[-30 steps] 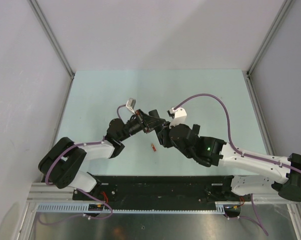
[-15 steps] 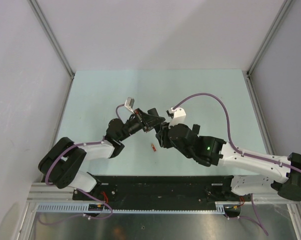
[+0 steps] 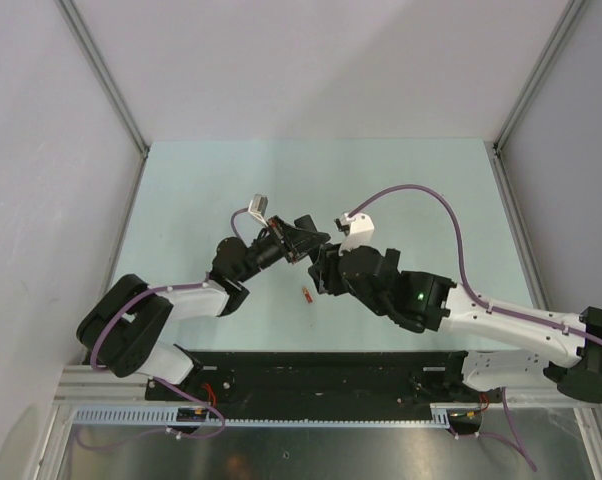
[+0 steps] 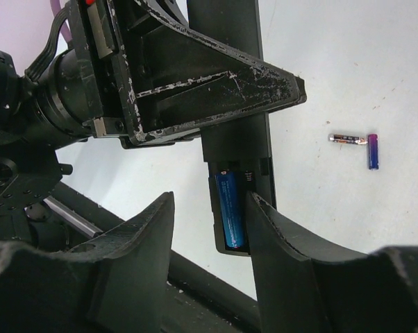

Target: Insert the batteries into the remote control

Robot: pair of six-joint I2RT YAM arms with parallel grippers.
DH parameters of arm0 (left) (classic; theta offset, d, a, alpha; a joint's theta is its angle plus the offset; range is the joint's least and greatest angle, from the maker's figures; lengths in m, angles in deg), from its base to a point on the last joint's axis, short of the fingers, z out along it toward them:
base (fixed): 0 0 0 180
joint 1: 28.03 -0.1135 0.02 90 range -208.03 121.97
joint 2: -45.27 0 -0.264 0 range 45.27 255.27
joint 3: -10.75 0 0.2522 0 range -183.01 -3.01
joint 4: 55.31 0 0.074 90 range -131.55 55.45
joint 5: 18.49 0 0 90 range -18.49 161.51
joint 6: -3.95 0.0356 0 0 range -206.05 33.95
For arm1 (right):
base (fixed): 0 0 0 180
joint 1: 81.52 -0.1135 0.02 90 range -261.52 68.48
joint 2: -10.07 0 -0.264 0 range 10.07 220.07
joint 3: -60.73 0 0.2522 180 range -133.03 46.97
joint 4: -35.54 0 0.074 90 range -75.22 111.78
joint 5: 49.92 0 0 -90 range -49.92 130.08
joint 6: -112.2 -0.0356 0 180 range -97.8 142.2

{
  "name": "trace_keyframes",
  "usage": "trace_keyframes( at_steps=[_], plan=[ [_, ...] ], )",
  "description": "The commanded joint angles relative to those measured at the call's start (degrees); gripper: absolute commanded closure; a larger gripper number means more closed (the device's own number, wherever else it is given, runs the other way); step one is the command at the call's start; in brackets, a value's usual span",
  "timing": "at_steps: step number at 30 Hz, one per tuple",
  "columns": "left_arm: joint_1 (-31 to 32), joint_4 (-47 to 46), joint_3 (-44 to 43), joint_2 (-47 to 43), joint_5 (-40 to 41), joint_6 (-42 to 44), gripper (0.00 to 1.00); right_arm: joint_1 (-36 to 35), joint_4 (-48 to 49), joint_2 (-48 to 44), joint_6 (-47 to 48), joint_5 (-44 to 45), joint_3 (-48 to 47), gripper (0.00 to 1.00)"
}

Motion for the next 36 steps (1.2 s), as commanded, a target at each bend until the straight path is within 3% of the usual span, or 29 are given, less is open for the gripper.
trace_keyframes(
  at_steps=[1, 15, 19, 24, 27, 36],
  plan=[
    [-0.08, -4.45, -1.57, -0.21, -0.44, -1.57, 1.00, 0.81, -1.22, -2.47, 0.23, 3.44, -2.22, 0.49],
    [-0.52, -4.80, -0.95, -0.30, -1.14, -1.66, 1.00, 2.91, -6.23, -10.47, -2.48, 2.49, -3.97, 0.45],
    [-1.31, -5.42, -0.77, -0.12, -0.79, -1.66, 1.00, 9.93, -7.90, -10.65, -8.47, -9.63, -3.27, 0.37],
    [-1.84, -7.35, -1.47, 0.76, -0.52, -2.45, 1.00, 17.41, -3.78, -11.70, -14.00, -26.60, 0.50, 0.17],
    [-2.10, -7.71, -2.70, 1.55, -1.14, -2.53, 1.00, 21.20, -1.32, -12.23, -17.69, -33.55, 1.91, 0.12],
    [-2.63, -7.97, -3.59, 3.04, -2.90, -2.80, 1.00, 26.03, 2.82, -7.67, -23.76, -48.67, 4.64, 0.11]
  ],
)
